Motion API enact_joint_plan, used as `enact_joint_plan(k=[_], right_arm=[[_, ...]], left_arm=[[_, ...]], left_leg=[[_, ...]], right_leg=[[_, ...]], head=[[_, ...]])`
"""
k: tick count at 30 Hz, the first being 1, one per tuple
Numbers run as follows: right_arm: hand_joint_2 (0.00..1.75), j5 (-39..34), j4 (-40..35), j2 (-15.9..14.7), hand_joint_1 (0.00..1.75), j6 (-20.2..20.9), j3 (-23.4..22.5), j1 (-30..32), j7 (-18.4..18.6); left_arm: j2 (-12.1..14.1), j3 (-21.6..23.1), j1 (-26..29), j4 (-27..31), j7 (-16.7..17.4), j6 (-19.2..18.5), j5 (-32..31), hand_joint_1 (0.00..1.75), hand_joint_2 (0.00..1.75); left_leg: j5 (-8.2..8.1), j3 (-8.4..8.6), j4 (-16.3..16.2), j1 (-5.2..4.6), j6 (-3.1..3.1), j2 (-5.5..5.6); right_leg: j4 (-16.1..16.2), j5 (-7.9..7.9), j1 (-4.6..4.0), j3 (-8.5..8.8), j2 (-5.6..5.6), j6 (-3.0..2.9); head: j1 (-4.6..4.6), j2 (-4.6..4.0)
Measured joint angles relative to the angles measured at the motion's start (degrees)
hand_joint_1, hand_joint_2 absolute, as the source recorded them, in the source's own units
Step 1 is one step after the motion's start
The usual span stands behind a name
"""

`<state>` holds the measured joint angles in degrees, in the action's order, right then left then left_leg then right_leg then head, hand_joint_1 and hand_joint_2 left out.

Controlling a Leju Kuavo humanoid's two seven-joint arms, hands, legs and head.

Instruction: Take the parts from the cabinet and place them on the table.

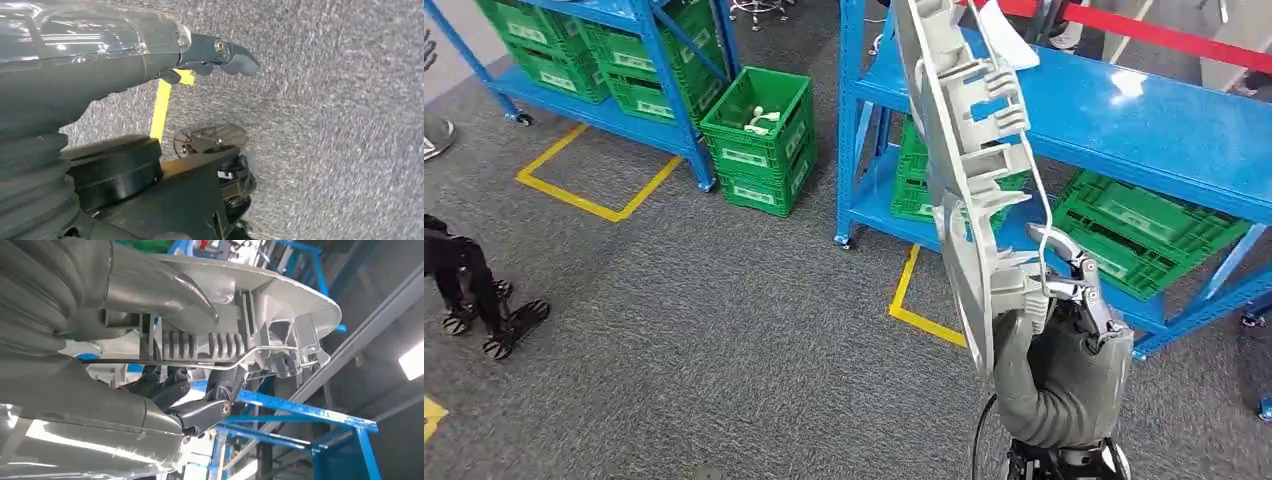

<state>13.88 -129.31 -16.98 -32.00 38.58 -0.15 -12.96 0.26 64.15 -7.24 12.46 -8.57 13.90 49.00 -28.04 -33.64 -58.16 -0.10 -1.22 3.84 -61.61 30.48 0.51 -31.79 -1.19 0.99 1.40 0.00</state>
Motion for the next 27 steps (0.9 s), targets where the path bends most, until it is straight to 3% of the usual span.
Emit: enact_joint_plan(k=[1,5,6,7,8,10,11,12,13,15,16,17,19,21,22,23,24,25,26,27], right_arm=[[1.75,0.00,0.00,0.00,1.75,0.00,0.00,0.01,0.00],[1.75,0.00,-0.02,-0.02,1.75,0.02,0.00,-0.08,0.00],[1.75,0.00,-0.02,0.00,1.75,0.02,0.00,-0.13,0.00],[1.75,0.00,0.00,0.00,1.75,0.02,0.00,-0.09,0.00],[1.75,0.02,-0.09,0.02,1.75,0.00,0.02,-0.04,0.00],[1.75,0.00,0.00,0.00,1.75,0.00,0.00,-0.01,0.00],[1.75,0.00,0.00,0.00,1.75,0.00,0.00,0.02,0.00],[1.75,0.02,0.00,0.00,1.75,0.00,0.00,0.01,0.00],[1.75,0.00,0.00,0.00,1.75,0.00,0.00,0.00,0.00],[1.75,0.00,0.00,0.00,1.75,0.02,0.02,0.00,0.00],[1.75,0.00,0.00,0.00,1.75,0.02,0.02,0.00,0.00],[1.75,0.00,-0.02,0.00,1.75,0.02,0.02,-0.02,0.00],[1.75,0.00,-0.02,0.00,1.75,0.02,0.02,-0.07,0.00],[1.75,0.00,-0.04,0.00,1.75,0.02,0.00,-0.10,0.00],[1.75,0.00,-0.04,0.00,1.75,0.02,-0.02,-0.09,0.00],[1.75,0.02,-0.04,0.00,1.75,0.00,-0.02,-0.06,0.00],[1.75,0.02,-0.04,0.02,1.75,0.00,-0.02,-0.03,0.00],[1.75,0.02,-0.02,0.00,1.75,0.00,-0.02,0.00,0.00],[1.75,0.00,-0.02,-0.02,1.75,0.00,-0.02,0.03,0.00],[1.75,0.00,0.00,-0.02,1.75,0.02,0.00,0.05,0.00]], left_arm=[[-0.04,0.00,-0.02,0.00,0.00,0.00,0.00,0.00,1.75],[0.00,0.00,0.19,0.00,0.00,0.00,0.00,0.00,1.75],[0.15,0.00,0.18,-0.02,0.00,0.02,0.00,0.00,1.75],[0.11,0.00,0.19,0.00,0.00,0.02,0.00,0.00,1.75],[0.11,0.00,0.08,0.00,0.00,0.02,0.00,0.00,1.75],[0.15,0.00,0.03,0.00,0.00,0.00,0.00,0.00,1.75],[0.13,0.00,0.08,0.00,0.00,0.00,0.00,0.00,1.75],[0.15,0.00,0.12,0.00,0.00,0.00,0.00,0.00,1.75],[0.15,0.00,0.13,0.00,0.00,0.00,0.00,0.00,1.75],[0.18,0.00,0.09,0.00,0.00,0.02,0.00,0.00,1.75],[0.20,0.00,0.06,0.00,0.00,0.00,0.00,0.00,1.75],[0.20,0.00,-0.02,0.00,0.00,0.00,0.00,0.00,1.75],[0.20,0.00,0.08,0.00,0.00,0.02,0.00,0.00,1.75],[0.22,0.00,0.07,-0.02,0.00,0.02,0.00,0.00,1.75],[0.20,0.00,0.03,-0.02,0.00,0.02,0.00,0.00,1.75],[0.17,0.00,-0.02,0.00,0.00,0.02,0.00,0.00,1.75],[0.09,0.00,-0.05,0.00,-0.02,0.02,0.00,0.00,1.75],[0.07,0.00,-0.06,0.00,0.00,0.00,0.00,0.00,1.75],[0.02,0.00,-0.01,0.00,0.00,0.00,0.00,0.00,1.75],[0.02,0.00,0.02,0.00,0.00,0.00,0.00,0.00,1.75]], left_leg=[[0.10,-0.12,0.00,-0.05,0.19,0.40],[0.92,-1.19,0.18,0.09,1.68,1.76],[0.55,-1.38,-0.07,-0.03,1.82,1.36],[-0.77,-1.94,-1.21,-0.52,2.08,-2.67],[-3.24,-3.54,-4.77,-0.24,2.45,-4.14],[-7.44,-7.48,-13.82,0.31,2.98,-4.20],[-8.27,-8.80,-16.78,0.48,3.23,-4.06],[-7.74,-8.86,-16.95,0.62,3.38,-4.03],[-5.80,-7.41,-14.45,0.68,3.42,-4.09],[-0.92,-1.81,-4.44,0.64,3.15,-5.26],[-0.77,0.22,-0.23,0.38,2.84,-7.66],[-0.85,0.61,0.32,0.01,2.48,-8.09],[-0.81,0.19,0.09,-0.16,1.98,-6.95],[-0.37,0.17,0.54,0.02,1.21,-5.80],[-0.18,0.17,0.64,0.24,0.94,-5.29],[-0.10,0.12,0.63,0.30,0.72,-4.85],[-0.08,0.12,0.63,0.28,0.49,-4.34],[-0.05,0.07,0.62,0.19,0.39,-3.72],[-0.02,0.06,0.61,0.07,0.31,-3.20],[0.00,0.08,0.58,0.02,0.28,-2.42]], right_leg=[[2.92,-0.29,0.04,1.37,-2.10,-0.39],[4.30,-0.42,-0.12,1.31,-1.12,-1.25],[5.07,-0.89,0.47,1.40,-0.41,-1.85],[5.27,-1.09,0.39,1.51,0.05,-2.18],[5.37,-1.16,0.30,1.47,0.66,-2.33],[5.34,-1.14,0.20,1.41,1.97,-2.35],[5.31,-1.13,0.18,1.38,2.54,-2.34],[5.27,-1.12,0.17,1.37,3.10,-2.32],[5.18,-1.03,0.17,1.38,3.63,-2.20],[4.94,-0.75,0.18,1.56,4.41,-1.80],[4.88,-0.56,0.08,1.65,4.79,-1.50],[4.52,-0.39,-0.43,1.46,4.99,-1.17],[4.76,-0.46,-0.27,1.60,5.82,-0.71],[4.83,-0.16,-0.15,1.72,6.62,0.01],[3.76,1.11,0.04,1.36,4.68,0.37],[0.82,3.22,0.16,0.25,3.03,0.53],[-3.94,5.76,0.20,-1.72,2.10,0.65],[-9.37,8.08,0.18,-4.07,1.65,0.77],[-12.73,9.08,0.16,-5.64,1.52,0.79],[-13.94,8.73,0.16,-6.25,1.47,0.66]], head=[[0.13,0.00],[0.13,0.00],[0.24,0.00],[-0.18,0.00],[-1.07,0.00],[-1.55,0.00],[-1.77,0.00],[-1.94,0.00],[-2.05,0.00],[-2.25,0.00],[-2.27,0.00],[-2.45,0.00],[-1.88,0.00],[-2.01,0.00],[-1.77,0.00],[-1.36,0.00],[-0.81,0.00],[-0.59,0.00],[-0.48,0.00],[-0.35,0.00]])
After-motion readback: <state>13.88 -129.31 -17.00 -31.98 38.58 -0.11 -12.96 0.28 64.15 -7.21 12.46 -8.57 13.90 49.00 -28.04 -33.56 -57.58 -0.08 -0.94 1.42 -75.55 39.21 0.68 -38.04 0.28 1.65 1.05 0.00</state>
